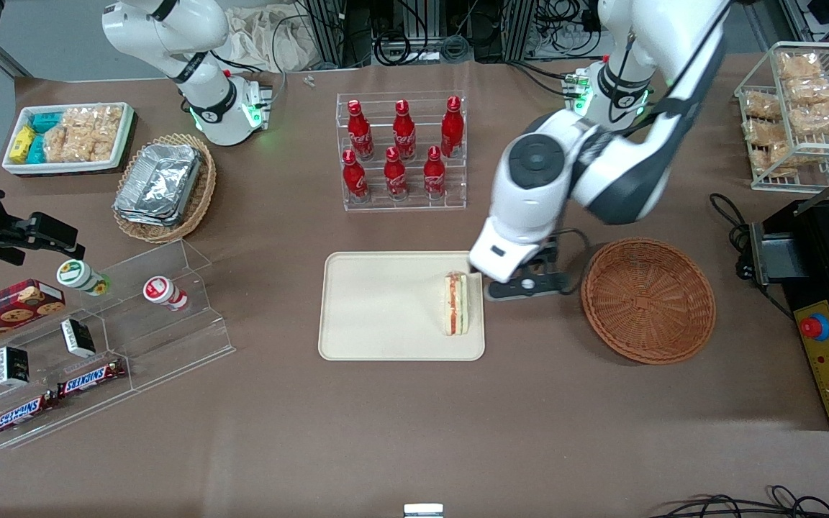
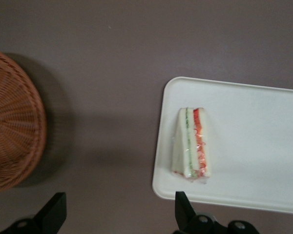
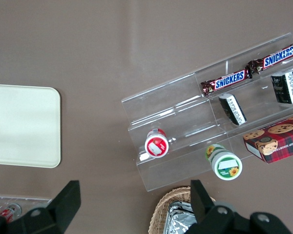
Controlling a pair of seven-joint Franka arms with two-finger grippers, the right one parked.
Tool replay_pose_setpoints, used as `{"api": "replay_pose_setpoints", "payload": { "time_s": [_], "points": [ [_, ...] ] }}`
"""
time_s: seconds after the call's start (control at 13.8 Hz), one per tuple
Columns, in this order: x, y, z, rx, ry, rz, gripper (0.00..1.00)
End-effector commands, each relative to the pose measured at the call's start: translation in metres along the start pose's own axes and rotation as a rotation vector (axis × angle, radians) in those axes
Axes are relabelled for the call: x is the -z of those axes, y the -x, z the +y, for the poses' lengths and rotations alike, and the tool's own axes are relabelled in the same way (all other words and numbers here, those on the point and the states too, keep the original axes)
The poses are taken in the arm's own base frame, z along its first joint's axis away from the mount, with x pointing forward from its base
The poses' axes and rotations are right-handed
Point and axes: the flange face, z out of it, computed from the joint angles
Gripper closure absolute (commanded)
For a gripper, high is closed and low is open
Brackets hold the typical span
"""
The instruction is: Place sandwich from basket to tray
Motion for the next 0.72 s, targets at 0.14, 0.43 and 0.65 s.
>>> {"api": "replay_pose_setpoints", "payload": {
  "time_s": [0.14,0.43,0.65],
  "points": [
    [0.093,-0.003,-0.097,-0.144,0.026,-0.145,0.00],
    [0.154,0.009,-0.181,-0.089,0.033,-0.124,0.00],
    [0.183,0.031,-0.234,-0.094,0.015,-0.120,0.00]
  ]
}}
